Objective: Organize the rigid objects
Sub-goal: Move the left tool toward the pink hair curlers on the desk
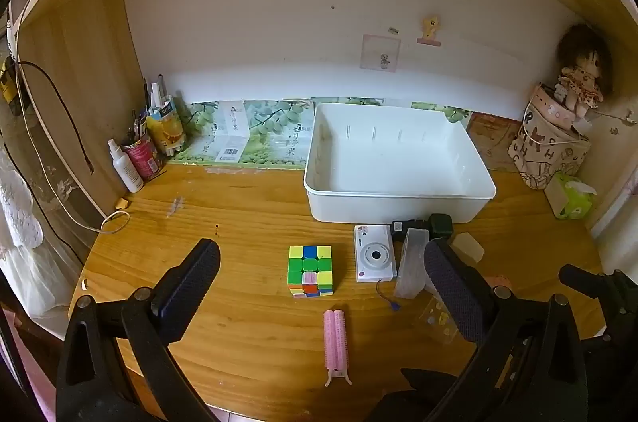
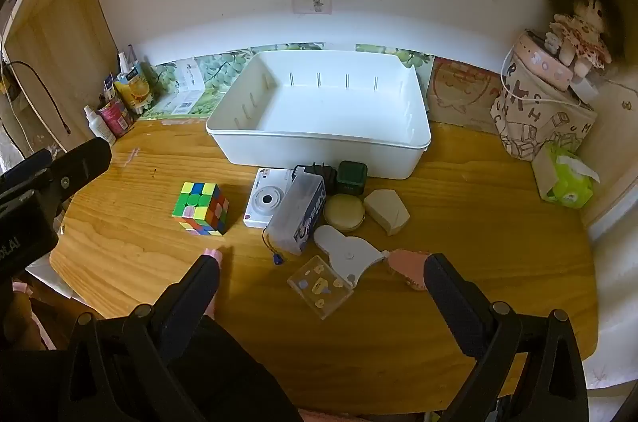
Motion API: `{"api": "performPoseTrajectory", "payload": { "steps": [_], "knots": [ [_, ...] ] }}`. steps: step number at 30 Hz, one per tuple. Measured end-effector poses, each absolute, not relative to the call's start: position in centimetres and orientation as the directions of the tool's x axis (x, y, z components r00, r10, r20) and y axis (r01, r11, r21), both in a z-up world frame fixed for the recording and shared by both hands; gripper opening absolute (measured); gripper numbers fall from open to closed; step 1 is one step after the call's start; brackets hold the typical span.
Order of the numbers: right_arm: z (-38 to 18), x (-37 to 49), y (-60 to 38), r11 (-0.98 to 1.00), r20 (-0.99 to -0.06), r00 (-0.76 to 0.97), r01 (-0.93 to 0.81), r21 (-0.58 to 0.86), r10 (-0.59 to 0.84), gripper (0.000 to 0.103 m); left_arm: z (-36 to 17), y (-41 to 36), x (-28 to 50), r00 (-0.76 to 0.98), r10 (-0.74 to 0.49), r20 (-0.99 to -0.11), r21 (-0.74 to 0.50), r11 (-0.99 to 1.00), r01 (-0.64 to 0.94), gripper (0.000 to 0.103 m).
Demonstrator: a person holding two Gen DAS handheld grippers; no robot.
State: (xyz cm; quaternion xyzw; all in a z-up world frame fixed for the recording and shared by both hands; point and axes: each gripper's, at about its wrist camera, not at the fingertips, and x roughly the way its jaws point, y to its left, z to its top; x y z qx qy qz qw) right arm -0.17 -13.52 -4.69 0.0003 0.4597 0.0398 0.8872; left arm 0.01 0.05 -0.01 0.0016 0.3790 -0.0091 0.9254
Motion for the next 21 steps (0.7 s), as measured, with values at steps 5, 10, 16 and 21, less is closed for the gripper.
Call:
{"api": "performPoseTrajectory", "payload": {
  "steps": [5,10,16,21],
  "knots": [
    [-4.7,-0.5,-13.3,0.996,-0.817,0.572,-0.07,0.046,0.078,0.102,0.1,0.0,-0.2,0.717,-0.031,-0.696,-0.007,0.999,0.036,0.102],
    [-4.8,-1.1,-12.9,0.997,-0.817,0.573,-0.065,0.042,0.072,0.102,0.1,0.3,-0.7,0.719,-0.031,-0.694,-0.008,0.999,0.035,0.102],
    [-4.8,-1.4,-12.3,0.998,-0.82,0.57,-0.039,0.04,0.055,0.102,0.3,1.7,-0.7,0.716,-0.036,-0.697,-0.012,0.999,0.039,0.102],
    [-4.7,-1.6,-11.4,0.999,-0.822,0.568,-0.019,0.036,0.04,0.102,0.1,2.0,-0.9,0.712,-0.043,-0.701,-0.011,0.999,0.05,0.102]
  ]
}}
